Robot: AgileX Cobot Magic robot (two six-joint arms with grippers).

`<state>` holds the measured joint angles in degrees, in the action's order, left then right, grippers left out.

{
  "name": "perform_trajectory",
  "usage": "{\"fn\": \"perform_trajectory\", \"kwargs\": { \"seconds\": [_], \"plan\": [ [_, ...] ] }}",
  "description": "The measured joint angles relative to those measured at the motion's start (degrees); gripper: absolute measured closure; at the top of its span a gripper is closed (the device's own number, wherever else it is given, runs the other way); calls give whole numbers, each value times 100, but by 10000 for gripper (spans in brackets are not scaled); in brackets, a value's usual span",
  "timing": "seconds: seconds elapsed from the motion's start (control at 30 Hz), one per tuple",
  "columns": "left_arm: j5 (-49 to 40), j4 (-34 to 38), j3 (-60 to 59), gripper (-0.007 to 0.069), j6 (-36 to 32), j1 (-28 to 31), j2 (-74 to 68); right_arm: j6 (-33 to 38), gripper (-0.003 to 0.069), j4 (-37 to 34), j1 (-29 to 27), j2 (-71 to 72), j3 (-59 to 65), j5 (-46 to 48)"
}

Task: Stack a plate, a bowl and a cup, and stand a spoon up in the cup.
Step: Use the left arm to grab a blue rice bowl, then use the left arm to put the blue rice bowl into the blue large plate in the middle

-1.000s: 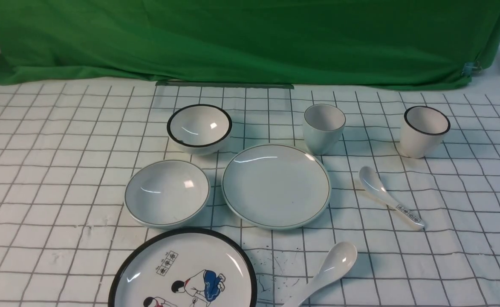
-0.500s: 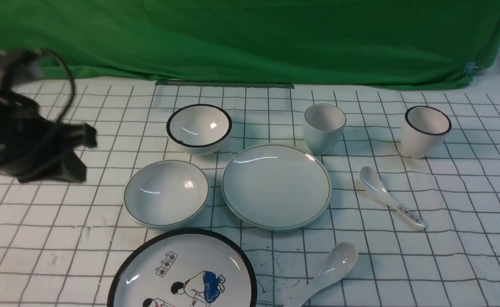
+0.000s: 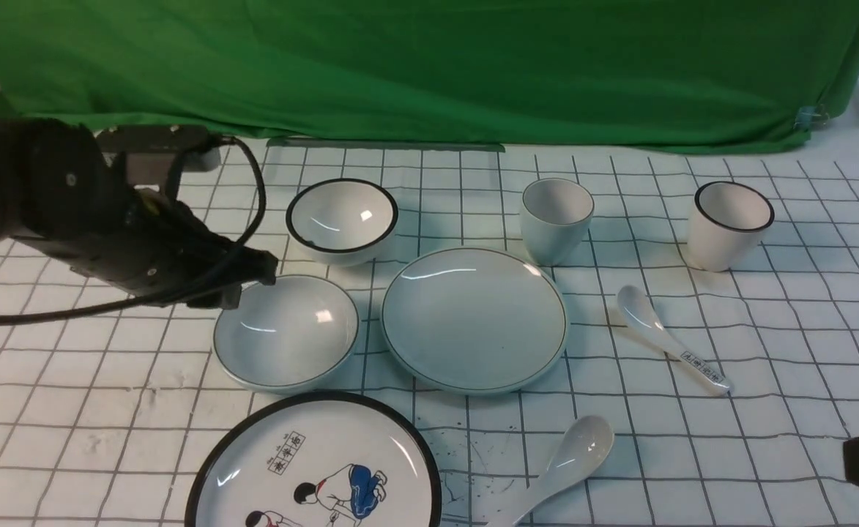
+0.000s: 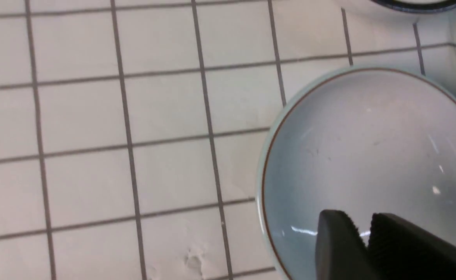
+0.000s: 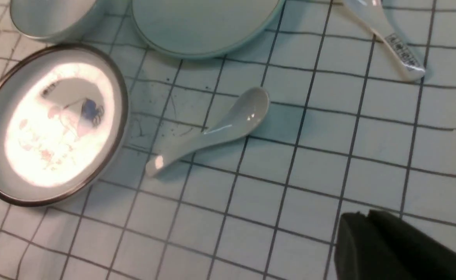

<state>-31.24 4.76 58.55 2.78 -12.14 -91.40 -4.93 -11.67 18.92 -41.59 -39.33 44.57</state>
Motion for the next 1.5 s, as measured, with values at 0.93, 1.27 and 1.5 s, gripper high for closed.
{"fn": "perform_trajectory", "kwargs": {
  "seconds": [0.93, 1.27, 1.5],
  "plan": [
    [-313, 1033, 799, 588, 377, -32, -125, 108, 546, -180, 13, -346, -2, -311],
    [58, 2295, 1665, 588, -569, -884, -1254, 123, 533, -70, 13, -406, -2, -781],
    [52, 2295, 2554, 588, -569, -1195, -2636, 123, 517, -13, 13, -542, -2, -823]
  ]
}}
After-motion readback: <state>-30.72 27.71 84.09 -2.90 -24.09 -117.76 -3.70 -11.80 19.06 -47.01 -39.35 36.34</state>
